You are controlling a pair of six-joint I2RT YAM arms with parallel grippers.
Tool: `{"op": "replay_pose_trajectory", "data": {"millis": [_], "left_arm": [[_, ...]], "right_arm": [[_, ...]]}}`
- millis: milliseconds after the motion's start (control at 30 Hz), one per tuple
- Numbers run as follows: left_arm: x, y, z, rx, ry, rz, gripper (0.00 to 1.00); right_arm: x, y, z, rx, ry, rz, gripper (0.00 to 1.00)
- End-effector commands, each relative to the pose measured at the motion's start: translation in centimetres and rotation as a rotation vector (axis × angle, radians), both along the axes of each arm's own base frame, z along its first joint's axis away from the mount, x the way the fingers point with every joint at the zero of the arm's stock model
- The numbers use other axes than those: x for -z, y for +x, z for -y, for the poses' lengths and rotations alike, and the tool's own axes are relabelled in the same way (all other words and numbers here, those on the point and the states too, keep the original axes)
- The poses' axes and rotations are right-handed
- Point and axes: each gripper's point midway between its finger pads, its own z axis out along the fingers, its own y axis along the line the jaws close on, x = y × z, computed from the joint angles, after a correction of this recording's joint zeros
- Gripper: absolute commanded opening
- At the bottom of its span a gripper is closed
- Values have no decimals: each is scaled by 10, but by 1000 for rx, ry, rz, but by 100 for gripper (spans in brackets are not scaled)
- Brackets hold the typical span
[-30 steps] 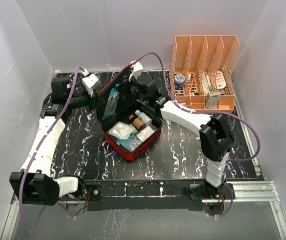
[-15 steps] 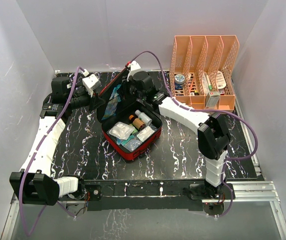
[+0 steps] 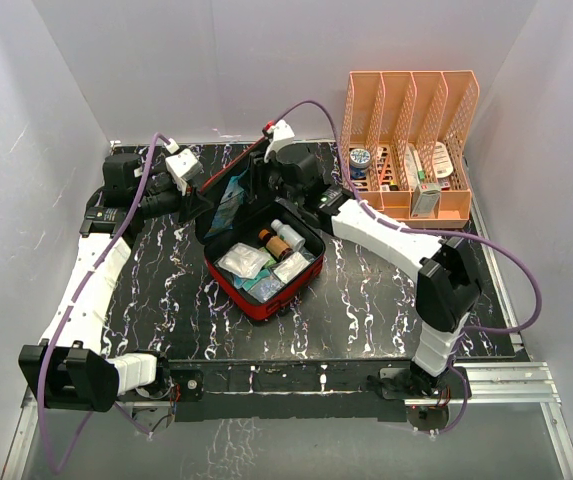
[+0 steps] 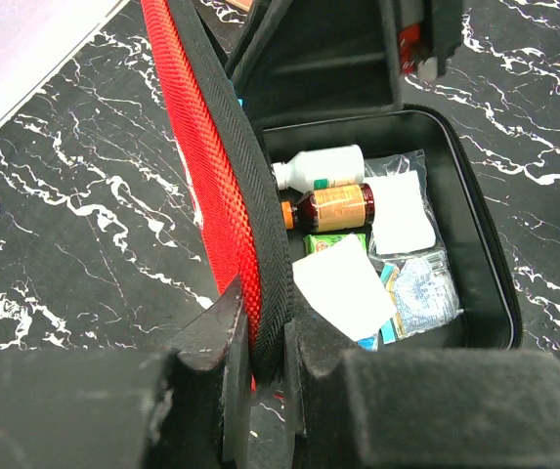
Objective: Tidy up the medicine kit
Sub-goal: Place the medical item at the medicine pouch.
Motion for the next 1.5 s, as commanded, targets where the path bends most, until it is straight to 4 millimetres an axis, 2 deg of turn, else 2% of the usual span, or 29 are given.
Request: {"op": "replay_pose_trajectory", "data": {"millis": [0, 133, 333, 533, 733, 867, 967, 1033, 1067, 1267, 1367, 1467], "left_arm": [[-2, -19, 12, 59, -38, -58, 0], [-3, -19, 13, 66, -37, -56, 0], [-4, -21, 15, 73, -36, -52, 0], [-4, -24, 16, 73, -34, -51, 0], [-4, -27, 17, 74, -31, -52, 0], [-2, -30, 17, 77, -24, -55, 0], [-1, -31, 18, 80, -25, -56, 0], [-1, -30, 19, 80, -25, -59, 0], [-1, -30, 19, 80, -25, -60, 0], [1, -35, 21, 114, -21, -71, 0], [1, -44, 25, 163, -34, -85, 0], [6, -59, 29, 232, -49, -116, 0]], "right_arm": [[-54, -1, 19, 76, 72, 87, 32], [-53, 0, 22, 90, 68, 87, 30], [-53, 2, 12, 60, 74, 80, 24], [-32, 5, 1, 31, 52, 34, 19], [2, 8, 2, 47, -22, -43, 15], [9, 11, 7, 77, -56, -69, 13], [-3, 9, 12, 93, -32, -36, 14], [-23, 6, 20, 115, 10, 10, 16], [-46, 2, 29, 134, 40, 49, 16], [-114, -12, 91, 320, 77, 168, 21], [-132, -22, 126, 429, 83, 192, 22], [-135, -31, 150, 494, 81, 189, 24]]}}
